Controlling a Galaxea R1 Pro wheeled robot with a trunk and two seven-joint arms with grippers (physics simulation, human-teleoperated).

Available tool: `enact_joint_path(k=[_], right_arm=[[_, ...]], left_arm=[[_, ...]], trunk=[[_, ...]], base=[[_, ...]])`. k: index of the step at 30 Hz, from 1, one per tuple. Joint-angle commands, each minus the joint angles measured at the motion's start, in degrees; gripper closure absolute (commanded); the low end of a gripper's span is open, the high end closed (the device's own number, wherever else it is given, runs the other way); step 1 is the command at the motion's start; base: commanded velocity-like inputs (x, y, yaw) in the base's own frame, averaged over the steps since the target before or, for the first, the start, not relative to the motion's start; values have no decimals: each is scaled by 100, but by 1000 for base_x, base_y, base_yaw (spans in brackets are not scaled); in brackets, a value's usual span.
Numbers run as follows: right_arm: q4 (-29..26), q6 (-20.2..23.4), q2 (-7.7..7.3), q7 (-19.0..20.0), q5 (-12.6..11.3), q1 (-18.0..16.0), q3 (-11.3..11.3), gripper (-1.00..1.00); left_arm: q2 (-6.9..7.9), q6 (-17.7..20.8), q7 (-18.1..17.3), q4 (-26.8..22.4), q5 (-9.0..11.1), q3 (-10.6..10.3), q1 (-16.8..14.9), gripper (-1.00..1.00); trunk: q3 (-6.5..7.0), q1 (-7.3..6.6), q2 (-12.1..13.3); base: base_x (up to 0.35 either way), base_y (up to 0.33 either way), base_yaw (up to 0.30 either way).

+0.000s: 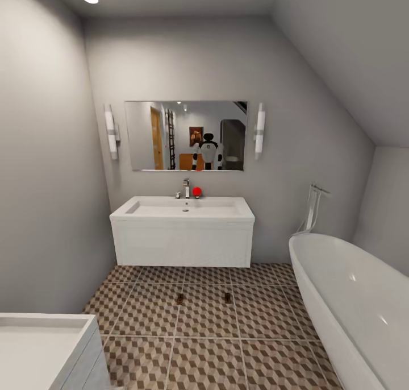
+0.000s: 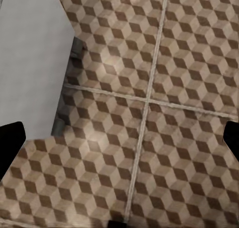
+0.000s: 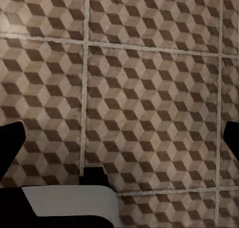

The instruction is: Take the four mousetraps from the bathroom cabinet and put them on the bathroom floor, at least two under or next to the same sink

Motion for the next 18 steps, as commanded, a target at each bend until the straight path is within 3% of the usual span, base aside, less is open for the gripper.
enact_joint_path(k=[1, 10, 18], right_arm=[[18, -28, 4, -6, -58, 39, 49, -100], [17, 108, 29, -4, -64, 446, 45, -100], [18, 123, 43, 1, -72, 541, 40, -100]], left_arm=[[-2, -10, 13, 0, 41, -51, 47, -100], [-25, -47, 11, 0, -30, -67, 572, -100], [-141, -105, 11, 0, -457, -74, 1038, -100]], trunk=[[-7, 0, -5], [-7, 0, -5], [-7, 0, -5]], base=[[0, 0, 0], [0, 0, 0], [0, 0, 63]])
